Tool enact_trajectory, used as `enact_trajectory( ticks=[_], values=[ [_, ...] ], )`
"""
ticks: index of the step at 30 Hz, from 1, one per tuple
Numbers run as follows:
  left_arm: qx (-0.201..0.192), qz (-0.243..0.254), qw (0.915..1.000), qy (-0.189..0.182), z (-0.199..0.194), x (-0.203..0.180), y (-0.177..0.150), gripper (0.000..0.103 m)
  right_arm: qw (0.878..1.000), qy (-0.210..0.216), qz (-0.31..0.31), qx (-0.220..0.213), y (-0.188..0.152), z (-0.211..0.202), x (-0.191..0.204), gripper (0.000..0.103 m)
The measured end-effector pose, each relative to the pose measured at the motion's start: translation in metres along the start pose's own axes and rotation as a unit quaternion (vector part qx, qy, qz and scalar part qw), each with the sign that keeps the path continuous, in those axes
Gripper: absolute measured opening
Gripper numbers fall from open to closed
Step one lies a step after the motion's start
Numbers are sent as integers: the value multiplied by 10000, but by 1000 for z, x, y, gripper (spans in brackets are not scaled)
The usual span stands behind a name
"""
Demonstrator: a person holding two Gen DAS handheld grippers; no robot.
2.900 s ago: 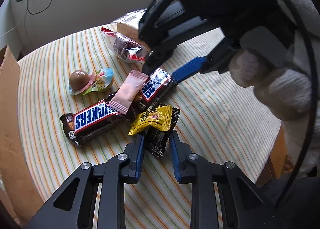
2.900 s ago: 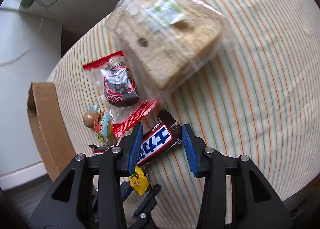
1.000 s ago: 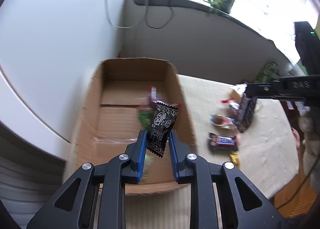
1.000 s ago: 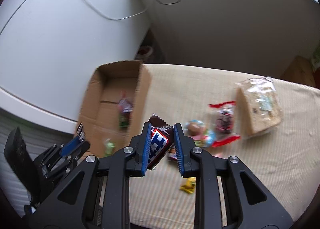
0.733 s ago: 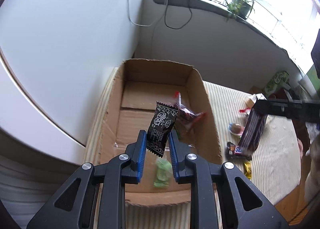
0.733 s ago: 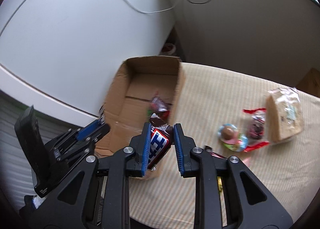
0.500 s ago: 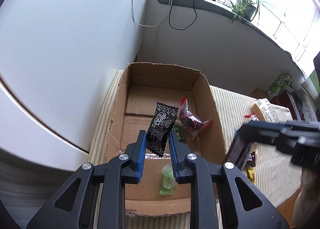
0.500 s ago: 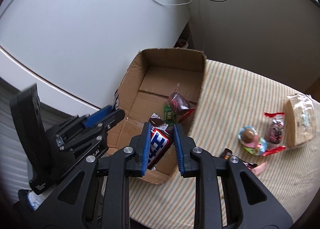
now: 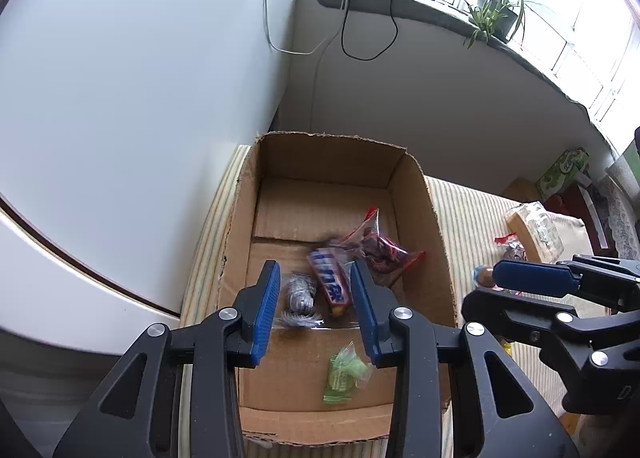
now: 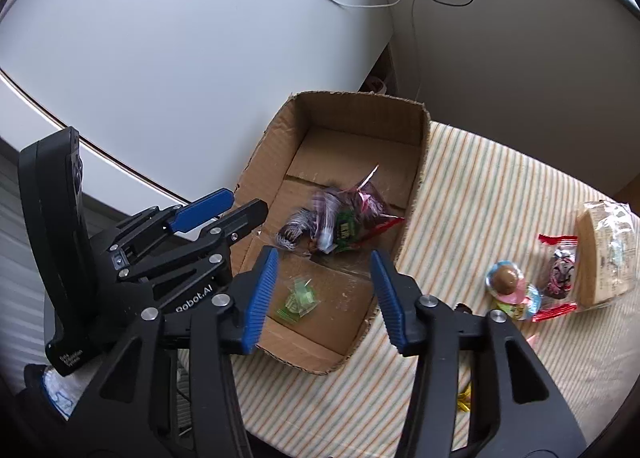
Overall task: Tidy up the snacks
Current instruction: 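Open both grippers to drop the black packet and Snickers into the box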
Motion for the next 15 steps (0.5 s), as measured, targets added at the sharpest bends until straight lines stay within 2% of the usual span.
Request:
enact_trajectory(
  ticks=[8, 15],
  values=[
    [-90, 94, 9999, -74, -7, -12, 2, 35, 9999, -57, 91, -69, -2, -19, -24, 51],
    [-228, 223, 9988, -363, -22, -38, 0, 35, 9993, -140, 277, -213, -11, -51, -75, 51]
  ],
)
Point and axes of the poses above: each gripper's, at about its wrist camera, not at the fingertips, and z roughly the way its jaws point, x to its left, y to its top, the point moved 4 cm from there along z, roughly the way its jaws point, and after that the axes turned 14 degrees about -x, right-handed, at the moved point
